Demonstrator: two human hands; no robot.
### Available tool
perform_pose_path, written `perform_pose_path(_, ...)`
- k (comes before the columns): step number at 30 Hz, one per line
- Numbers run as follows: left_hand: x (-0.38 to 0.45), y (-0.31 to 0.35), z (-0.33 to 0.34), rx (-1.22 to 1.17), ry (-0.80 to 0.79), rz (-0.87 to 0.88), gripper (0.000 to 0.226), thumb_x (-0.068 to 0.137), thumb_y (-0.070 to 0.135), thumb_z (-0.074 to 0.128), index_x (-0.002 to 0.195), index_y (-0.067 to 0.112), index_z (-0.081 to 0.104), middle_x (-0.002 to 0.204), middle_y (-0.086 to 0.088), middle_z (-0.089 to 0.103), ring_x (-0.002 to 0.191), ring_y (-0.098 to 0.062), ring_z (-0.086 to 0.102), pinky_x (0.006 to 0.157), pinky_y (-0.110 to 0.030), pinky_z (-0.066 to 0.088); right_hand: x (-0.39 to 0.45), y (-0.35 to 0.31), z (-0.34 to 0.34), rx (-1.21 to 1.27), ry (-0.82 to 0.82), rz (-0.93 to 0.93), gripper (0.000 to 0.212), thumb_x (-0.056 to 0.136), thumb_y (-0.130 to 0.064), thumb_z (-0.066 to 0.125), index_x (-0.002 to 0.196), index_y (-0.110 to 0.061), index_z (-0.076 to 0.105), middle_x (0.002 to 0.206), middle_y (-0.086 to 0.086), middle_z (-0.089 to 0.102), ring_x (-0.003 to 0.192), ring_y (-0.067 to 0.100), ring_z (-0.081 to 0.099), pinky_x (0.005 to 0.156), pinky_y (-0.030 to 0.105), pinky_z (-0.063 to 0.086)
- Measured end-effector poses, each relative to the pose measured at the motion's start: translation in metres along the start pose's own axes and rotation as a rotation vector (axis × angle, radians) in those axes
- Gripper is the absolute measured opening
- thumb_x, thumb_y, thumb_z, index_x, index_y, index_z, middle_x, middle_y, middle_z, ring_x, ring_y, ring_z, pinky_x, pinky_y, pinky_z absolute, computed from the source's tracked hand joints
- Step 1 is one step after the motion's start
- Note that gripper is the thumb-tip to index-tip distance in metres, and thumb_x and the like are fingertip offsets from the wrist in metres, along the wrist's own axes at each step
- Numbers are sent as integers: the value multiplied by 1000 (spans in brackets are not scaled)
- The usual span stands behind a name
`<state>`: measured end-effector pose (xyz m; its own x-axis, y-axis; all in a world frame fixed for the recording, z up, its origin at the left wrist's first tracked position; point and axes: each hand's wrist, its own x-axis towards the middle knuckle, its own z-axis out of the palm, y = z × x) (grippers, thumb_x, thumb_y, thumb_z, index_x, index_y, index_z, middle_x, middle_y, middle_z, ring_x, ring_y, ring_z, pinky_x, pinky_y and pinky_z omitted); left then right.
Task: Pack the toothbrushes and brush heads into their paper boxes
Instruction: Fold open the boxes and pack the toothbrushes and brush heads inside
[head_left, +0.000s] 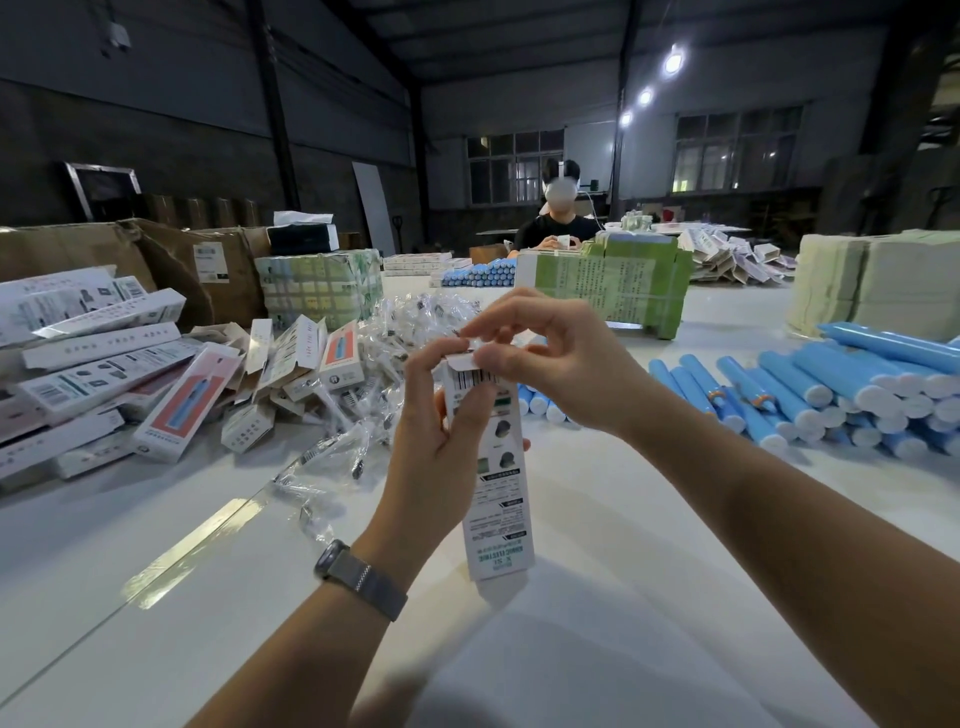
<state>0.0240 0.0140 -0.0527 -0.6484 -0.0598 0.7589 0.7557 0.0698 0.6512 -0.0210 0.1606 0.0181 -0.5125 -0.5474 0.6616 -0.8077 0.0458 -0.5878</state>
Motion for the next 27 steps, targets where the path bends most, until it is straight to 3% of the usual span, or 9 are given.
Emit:
perform_pose_path(3,0,1,0,35,37,-11,29,96,27,57,111,48,46,100,13,68,79,-30,74,62,-56,61,1,-1,0,-63,-22,-39,13,88,-11,71,99,-19,70,92,1,62,86,26,56,71,30,51)
perform_pose_path(7,0,1,-1,70,24,4,36,95,29,59,117,50,40,103,5,70,78,-33,74,61,-56,61,2,-4,-4,-139,-32,-89,8,84,-15,76,90,-12,72,86,2,60,78,21,56,63,21,41)
perform_pose_path(11,0,2,-1,75,14,-10,35,88,41,59,115,52,40,99,-8,70,76,-33,74,62,-56,61,2,-7,-6,-156,-43,-115,5,85,-13,76,86,-13,71,82,-5,57,74,12,54,62,20,41)
perform_pose_path(14,0,3,0,57,-5,-20,36,88,39,61,114,54,41,98,-7,71,78,-34,73,63,-56,61,3,-8,-8,-132,-23,-107,4,86,-11,74,84,-12,70,79,-6,60,73,13,58,65,33,50)
perform_pose_path(18,-1,3,1,37,-45,7,38,90,37,60,114,60,41,98,4,69,77,-34,72,63,-55,62,4,-10,-10,-62,-9,-105,11,87,-7,71,82,-15,67,77,0,66,78,30,64,72,54,54)
perform_pose_path(21,-1,2,0,34,-47,-7,40,90,39,59,118,61,40,96,-4,69,77,-36,70,65,-59,60,4,-11,-14,-46,-25,-91,11,86,-6,71,81,-15,67,78,0,65,81,34,62,72,58,52)
perform_pose_path(27,-1,1,0,82,-77,39,40,99,26,51,120,58,39,98,5,66,75,-34,70,62,-57,60,4,-12,-18,-71,-51,-60,13,85,-13,73,76,-21,67,80,6,63,83,35,62,70,59,51)
